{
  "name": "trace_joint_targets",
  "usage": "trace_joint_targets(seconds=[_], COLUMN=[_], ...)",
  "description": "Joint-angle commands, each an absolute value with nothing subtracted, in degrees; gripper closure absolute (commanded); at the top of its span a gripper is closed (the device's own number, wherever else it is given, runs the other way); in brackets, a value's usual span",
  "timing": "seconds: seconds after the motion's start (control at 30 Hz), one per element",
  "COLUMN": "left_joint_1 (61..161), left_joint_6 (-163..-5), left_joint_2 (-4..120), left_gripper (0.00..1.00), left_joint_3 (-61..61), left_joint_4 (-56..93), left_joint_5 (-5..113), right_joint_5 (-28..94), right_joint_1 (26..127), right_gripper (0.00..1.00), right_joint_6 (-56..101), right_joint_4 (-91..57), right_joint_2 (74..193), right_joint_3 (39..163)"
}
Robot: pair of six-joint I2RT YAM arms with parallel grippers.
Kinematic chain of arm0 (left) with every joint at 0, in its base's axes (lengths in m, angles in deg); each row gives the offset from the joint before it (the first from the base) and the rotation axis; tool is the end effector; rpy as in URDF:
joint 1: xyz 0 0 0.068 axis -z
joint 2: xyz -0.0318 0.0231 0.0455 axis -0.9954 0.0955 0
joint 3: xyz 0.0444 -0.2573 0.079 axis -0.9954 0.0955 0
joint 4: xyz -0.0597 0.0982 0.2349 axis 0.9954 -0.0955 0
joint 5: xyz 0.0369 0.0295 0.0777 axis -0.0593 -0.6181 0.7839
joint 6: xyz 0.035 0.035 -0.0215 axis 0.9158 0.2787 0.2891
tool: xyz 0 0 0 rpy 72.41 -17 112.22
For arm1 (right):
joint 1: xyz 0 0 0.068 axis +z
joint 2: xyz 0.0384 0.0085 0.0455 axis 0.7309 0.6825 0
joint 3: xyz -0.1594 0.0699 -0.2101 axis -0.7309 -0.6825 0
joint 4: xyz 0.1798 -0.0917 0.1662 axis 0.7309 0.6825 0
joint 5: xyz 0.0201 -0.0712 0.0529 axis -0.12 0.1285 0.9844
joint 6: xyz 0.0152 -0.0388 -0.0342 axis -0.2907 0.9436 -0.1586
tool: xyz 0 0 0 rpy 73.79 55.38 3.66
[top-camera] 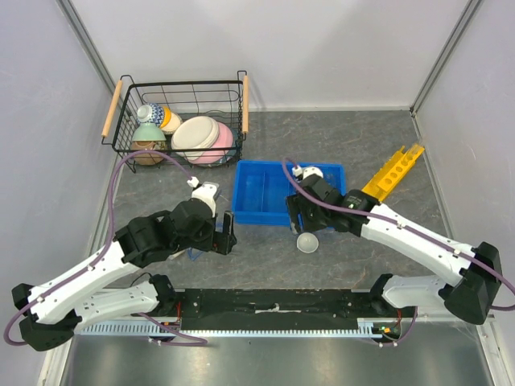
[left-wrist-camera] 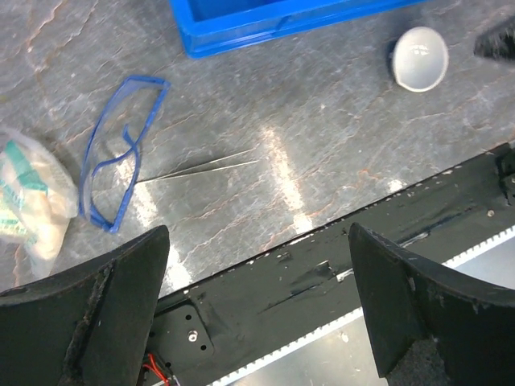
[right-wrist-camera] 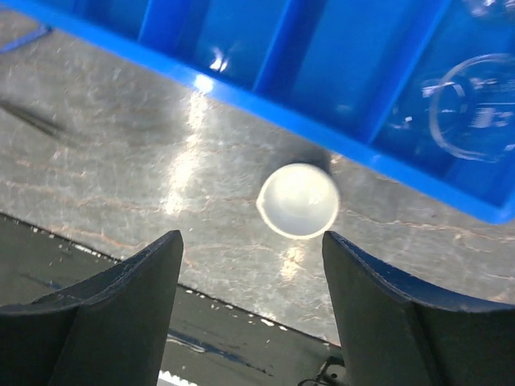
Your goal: Organize the chemistry lab equipment
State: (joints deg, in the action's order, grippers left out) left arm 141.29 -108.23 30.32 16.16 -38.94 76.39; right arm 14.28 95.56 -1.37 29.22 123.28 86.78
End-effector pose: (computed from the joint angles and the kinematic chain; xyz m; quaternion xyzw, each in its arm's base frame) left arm 0.0895 -0.1208 0.3244 0.1263 0.9159 -0.1827 0.3345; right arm 0.1673 0.1792 0.2933 -0.1208 0.9434 0.1150 0.2868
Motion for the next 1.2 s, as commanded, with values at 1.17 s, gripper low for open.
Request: trace_joint_targets(seconds=[1.17], left_joint_1=[112.65], left_joint_6=[-104.74], left_joint_2=[51.66], left_gripper=[0.16], left_joint_3=[25.23], left_joint_4=[-24.33], left_joint_5=[64.36], right_joint_5=[2.63], right_joint_1=[114.81], right_gripper=[0.2], right_joint_6=[-4.0], right_joint_4=[19.41], right_joint_2=[121.91], right_joint_3=[89.09])
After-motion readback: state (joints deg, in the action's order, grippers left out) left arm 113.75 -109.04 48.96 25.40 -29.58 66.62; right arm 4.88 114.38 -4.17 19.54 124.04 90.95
